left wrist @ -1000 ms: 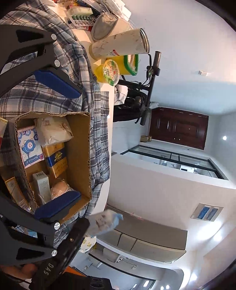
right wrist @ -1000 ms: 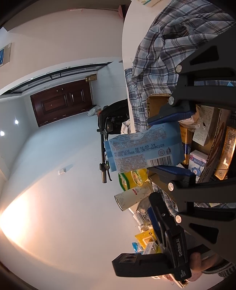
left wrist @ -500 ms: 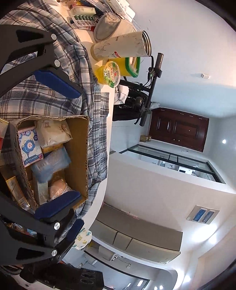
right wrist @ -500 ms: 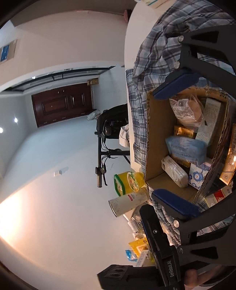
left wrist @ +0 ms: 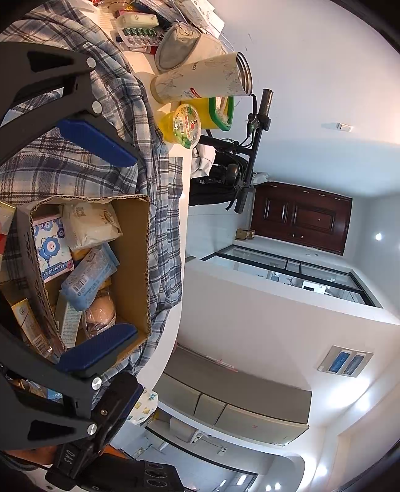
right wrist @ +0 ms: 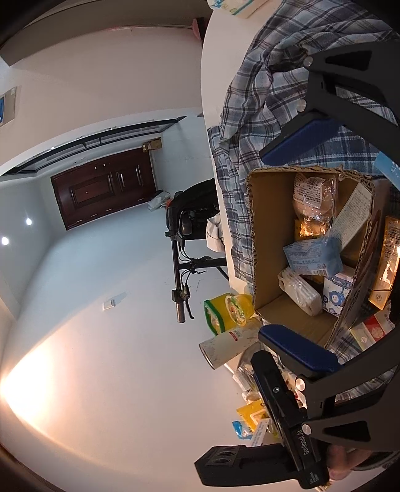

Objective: Organize objects
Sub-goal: 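Move the left tool down to the white-and-red cigarette pack beside the box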

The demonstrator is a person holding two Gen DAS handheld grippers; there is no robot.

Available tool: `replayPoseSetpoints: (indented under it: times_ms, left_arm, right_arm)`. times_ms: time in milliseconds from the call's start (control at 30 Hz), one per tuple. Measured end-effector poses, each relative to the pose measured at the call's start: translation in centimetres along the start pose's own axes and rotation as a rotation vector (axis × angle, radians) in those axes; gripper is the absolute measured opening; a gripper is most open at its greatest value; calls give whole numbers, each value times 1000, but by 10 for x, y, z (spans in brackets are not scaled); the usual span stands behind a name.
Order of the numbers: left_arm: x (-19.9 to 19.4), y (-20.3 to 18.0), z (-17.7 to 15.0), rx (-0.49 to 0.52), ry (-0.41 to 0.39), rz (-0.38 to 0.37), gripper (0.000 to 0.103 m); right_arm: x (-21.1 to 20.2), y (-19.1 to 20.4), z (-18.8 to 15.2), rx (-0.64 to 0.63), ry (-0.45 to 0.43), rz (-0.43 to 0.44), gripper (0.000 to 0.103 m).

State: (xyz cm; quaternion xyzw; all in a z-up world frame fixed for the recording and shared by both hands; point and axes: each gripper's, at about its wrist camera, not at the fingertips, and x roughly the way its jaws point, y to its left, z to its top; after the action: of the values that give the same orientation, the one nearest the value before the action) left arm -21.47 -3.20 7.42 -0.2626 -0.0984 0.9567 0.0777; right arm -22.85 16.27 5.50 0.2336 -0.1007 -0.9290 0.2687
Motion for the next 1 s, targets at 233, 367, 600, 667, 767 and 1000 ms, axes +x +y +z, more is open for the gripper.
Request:
replayPoseSetpoints:
  times_ms: [233,367,600,667,767,1000]
  left_arm:
    - [1,-1,-1,9,6,-4,103]
    - [2,-4,-2,25,7,15,103]
    - [5,-8,-5,57,11,24,103]
    - [4,-11,-5,75,6,33,103]
    - [4,-13,-6,87,4,33,103]
    - [6,-14,-8,117,11,55,103]
  right_arm:
    - [-7,8,0,-47,-31,-16,103]
    - [-8,7,1,-43,-33,-9,103]
    - [-11,6,2,-32,-42,4,103]
    - [-12,4,2,-25,-43,3,103]
    - [-13,0,3,-13,-46,1,103]
    - [-15,-10,5,26,-50,16,103]
